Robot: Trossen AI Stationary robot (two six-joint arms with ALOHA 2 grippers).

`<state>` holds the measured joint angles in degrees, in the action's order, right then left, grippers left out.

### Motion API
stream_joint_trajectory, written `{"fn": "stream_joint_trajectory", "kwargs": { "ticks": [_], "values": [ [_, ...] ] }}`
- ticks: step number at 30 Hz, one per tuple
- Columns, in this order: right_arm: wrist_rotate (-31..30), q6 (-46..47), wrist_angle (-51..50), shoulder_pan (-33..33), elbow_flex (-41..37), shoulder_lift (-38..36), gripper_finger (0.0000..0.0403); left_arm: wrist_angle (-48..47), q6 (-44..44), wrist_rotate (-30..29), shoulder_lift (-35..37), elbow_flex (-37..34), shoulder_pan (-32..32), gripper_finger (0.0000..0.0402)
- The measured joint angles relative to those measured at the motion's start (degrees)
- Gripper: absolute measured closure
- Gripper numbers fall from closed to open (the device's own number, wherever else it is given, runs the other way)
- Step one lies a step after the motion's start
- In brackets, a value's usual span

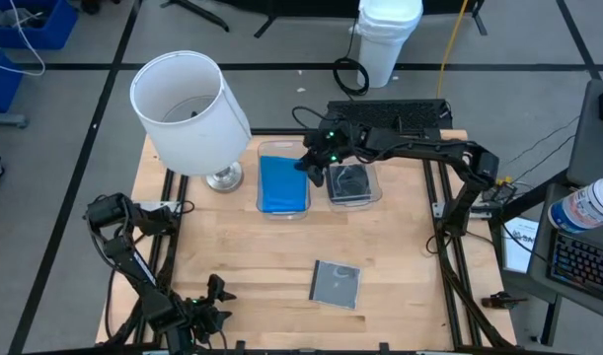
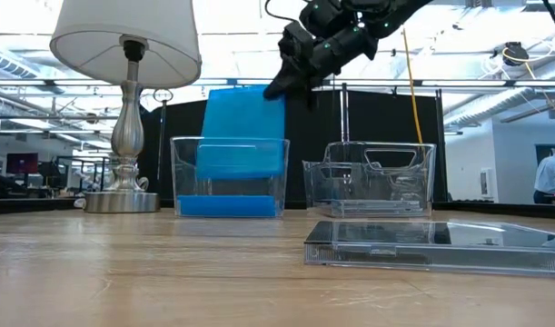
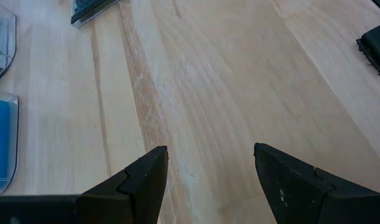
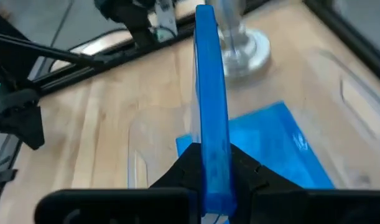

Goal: Pick & place jewel cases by type

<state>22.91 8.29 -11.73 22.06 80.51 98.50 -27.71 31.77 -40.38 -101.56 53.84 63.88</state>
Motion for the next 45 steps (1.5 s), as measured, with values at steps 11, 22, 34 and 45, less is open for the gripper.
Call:
{"fn": "stream_joint_trajectory", "kwargs": {
  "ticks": [11, 22, 34, 45],
  "values": [
    [7.3, -1.4, 2.2, 1.2, 0.1, 6.6, 0.0369, -0.9, 2.2, -0.2, 0.0, 0.0, 0.0, 0.0160],
    [0.4, -10.2, 3.4, 1.4, 0.1, 8.3, 0.0330, -0.8, 5.4, -1.2, 0.0, 0.0, -0.2, 0.0160],
    [-8.7, -14.9, 5.1, 0.6, 0.1, 8.2, 0.0240, -0.8, 8.0, -1.6, 0.0, 0.0, -0.2, 0.0160],
    [-22.0, -18.4, 10.0, -3.5, 1.5, 5.7, 0.0155, -0.7, 10.6, -1.6, 0.0, 0.0, -2.5, 0.0160]
  ]
}}
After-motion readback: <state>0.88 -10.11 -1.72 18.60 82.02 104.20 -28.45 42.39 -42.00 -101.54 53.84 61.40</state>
